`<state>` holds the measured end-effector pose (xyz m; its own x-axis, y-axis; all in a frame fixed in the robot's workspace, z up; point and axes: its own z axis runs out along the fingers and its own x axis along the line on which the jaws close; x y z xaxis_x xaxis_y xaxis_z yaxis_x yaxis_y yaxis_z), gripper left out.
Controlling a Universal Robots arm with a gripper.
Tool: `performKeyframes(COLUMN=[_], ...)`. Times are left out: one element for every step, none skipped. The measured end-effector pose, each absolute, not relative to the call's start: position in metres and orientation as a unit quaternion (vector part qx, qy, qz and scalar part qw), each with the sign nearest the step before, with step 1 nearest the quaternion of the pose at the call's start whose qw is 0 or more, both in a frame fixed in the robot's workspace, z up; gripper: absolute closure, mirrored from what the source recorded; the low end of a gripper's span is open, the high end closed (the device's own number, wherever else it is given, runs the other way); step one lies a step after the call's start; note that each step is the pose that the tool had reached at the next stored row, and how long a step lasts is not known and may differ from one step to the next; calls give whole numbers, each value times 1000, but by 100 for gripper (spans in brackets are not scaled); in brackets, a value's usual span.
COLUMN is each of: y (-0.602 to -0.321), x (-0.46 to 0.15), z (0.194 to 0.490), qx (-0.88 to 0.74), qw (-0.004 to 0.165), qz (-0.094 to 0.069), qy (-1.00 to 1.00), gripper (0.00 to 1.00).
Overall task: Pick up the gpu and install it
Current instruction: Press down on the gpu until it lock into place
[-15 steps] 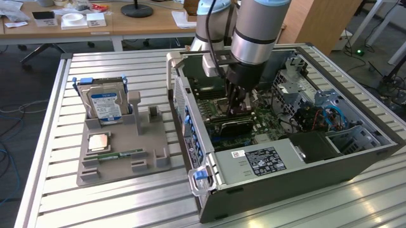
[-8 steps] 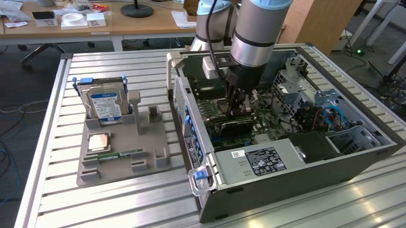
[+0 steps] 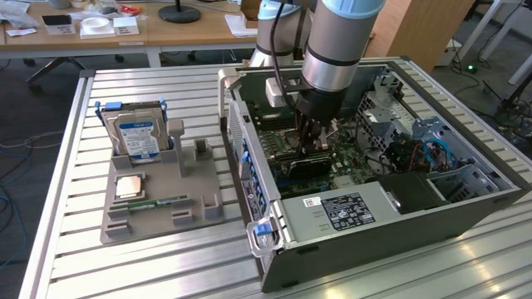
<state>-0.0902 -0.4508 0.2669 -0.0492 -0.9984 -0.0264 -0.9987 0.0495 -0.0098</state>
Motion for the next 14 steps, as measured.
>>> performKeyframes(y=[-451, -451, -451, -451, -451, -451, -451, -451, -451, -451, -451, -451, -451, -451], x=[-90, -90, -90, -90, -90, -90, -90, -90, -90, -90, -90, -90, -90, -90], z=[267, 267, 267, 266, 266, 265, 265, 265, 265, 264, 264, 263, 263, 263], qx=[-689, -689, -689, -689, -689, -689, -689, -689, -689, -689, -689, -689, -689, -689], qw=[13, 13, 13, 13, 13, 13, 13, 13, 13, 13, 13, 13, 13, 13], qz=[6, 6, 6, 6, 6, 6, 6, 6, 5, 6, 6, 6, 5, 5], qy=[724, 724, 724, 724, 724, 724, 724, 724, 724, 724, 724, 724, 724, 724], gripper=[89, 89, 89, 89, 89, 89, 89, 89, 89, 89, 89, 89, 89, 89])
